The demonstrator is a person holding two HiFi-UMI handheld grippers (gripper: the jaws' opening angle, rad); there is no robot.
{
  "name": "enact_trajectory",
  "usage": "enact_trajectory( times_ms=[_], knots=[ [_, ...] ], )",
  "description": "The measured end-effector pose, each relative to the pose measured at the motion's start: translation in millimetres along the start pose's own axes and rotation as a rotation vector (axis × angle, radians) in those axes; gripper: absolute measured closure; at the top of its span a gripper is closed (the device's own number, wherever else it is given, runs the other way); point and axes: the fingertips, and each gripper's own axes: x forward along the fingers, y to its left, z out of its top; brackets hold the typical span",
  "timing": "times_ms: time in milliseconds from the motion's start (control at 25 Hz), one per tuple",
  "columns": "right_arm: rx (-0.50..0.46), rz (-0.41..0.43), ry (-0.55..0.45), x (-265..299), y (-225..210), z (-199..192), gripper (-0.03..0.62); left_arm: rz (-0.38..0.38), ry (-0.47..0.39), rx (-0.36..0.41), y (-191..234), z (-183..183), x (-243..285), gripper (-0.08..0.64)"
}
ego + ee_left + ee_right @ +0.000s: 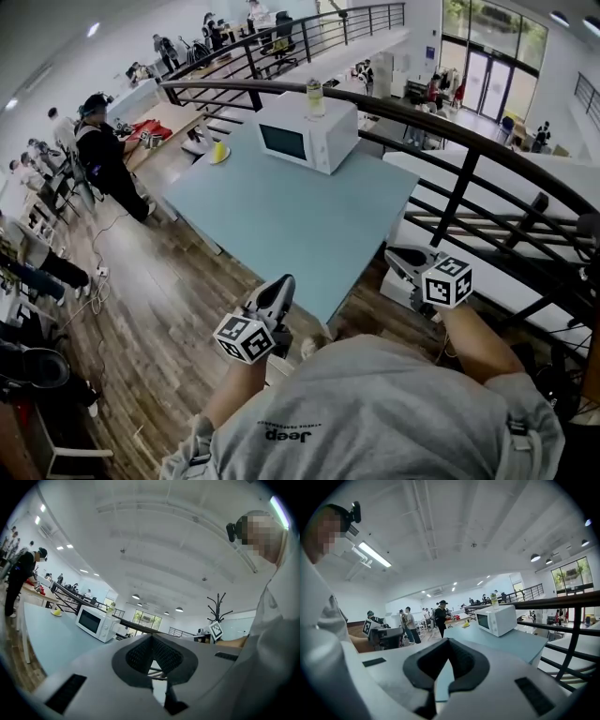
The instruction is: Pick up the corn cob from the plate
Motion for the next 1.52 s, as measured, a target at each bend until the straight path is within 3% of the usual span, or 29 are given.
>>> enact_trajectory(
  times_ms=[200, 440, 720, 880, 1320, 1520],
  knots=[
    [0.007, -0.041, -0.033, 88, -16, 34, 0.577, -0.061, 0.014, 0.017, 90, 43, 33, 0.543],
    [0.028, -0.087, -0.067, 160, -31, 67, 0.577, -0.126, 0.050, 0.020, 163, 80, 64, 0.543],
    [0.063, -0.147, -0.030, 188, -60, 66, 0.577, -0.165, 0.078, -0.007, 206, 88, 99, 0.543],
    [0.073, -0.156, -0.005, 188, -95, 56, 0.577, -0.171, 0.094, -0.022, 213, 72, 134, 0.543],
    [0.053, 0.029, 0.055, 207, -204, 40, 0.577, 0.033, 0.119, -0.090, 226, 26, 232, 0.543],
    [0.010, 0.137, 0.092, 217, -184, 71, 0.577, 0.107, 0.132, -0.076, 221, 50, 237, 0.543]
  ],
)
